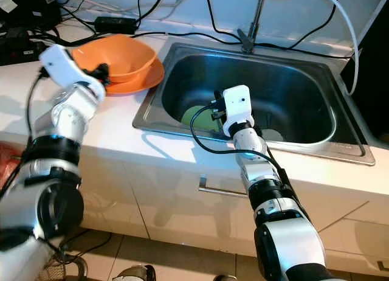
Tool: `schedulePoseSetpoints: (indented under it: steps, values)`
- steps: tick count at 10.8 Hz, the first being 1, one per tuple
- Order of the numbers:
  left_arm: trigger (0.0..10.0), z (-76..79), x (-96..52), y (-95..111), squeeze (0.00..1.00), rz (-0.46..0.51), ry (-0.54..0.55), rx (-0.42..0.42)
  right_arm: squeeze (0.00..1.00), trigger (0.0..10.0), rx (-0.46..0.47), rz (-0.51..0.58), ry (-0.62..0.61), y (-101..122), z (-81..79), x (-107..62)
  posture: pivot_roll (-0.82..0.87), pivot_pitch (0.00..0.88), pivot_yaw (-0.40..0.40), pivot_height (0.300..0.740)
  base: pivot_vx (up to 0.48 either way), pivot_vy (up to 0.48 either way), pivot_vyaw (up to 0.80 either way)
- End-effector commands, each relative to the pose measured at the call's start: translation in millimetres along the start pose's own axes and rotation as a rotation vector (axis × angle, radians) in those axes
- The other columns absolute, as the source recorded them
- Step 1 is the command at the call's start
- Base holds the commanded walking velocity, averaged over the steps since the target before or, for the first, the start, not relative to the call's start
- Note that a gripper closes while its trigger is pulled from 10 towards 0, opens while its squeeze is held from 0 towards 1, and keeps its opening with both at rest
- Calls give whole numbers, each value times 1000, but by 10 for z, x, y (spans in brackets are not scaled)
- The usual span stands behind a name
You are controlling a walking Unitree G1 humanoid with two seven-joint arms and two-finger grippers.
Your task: Kitchen organization
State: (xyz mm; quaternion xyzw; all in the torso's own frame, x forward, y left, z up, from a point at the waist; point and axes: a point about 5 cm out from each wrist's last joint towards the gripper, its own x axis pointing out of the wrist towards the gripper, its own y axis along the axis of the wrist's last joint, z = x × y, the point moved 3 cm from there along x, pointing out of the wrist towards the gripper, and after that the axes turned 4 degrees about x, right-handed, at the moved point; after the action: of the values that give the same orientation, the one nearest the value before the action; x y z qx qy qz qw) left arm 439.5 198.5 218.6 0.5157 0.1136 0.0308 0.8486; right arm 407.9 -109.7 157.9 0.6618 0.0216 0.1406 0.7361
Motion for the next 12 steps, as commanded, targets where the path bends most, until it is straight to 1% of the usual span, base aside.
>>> schedulePoseSetpoints:
  steps: [1, 3, 7, 8, 10, 12]
  values:
    - [10000, 28, 16, -33, 0, -27, -3, -1, 0, 10000, 2, 16, -19, 23, 55, -12, 68, 23, -15, 740, 0, 0, 0]
    - [10000, 39, 39, -101, 0, -64, -8, -24, 0, 10000, 4, 16, -25, 23, 64, -12, 66, 24, -10, 740, 0, 0, 0]
    - [10000, 19, 53, -244, 0, -105, -5, -25, 0, 10000, 5, 14, -28, 18, 65, -16, 68, 31, -11, 740, 0, 0, 0]
    - [10000, -9, 56, -258, 0, -97, 9, -6, 0, 10000, 5, 14, -27, 14, 63, -19, 66, 33, -11, 740, 0, 0, 0]
    - [10000, -5, 61, -153, 0, -13, 18, -78, 0, 10000, 6, 14, -30, 9, 71, -27, 61, 35, -13, 740, 0, 0, 0]
    - [10000, -45, 60, -145, 0, 24, 66, -134, 0, 10000, 3, 11, -31, 3, 86, -30, 60, 35, -19, 740, 0, 0, 0]
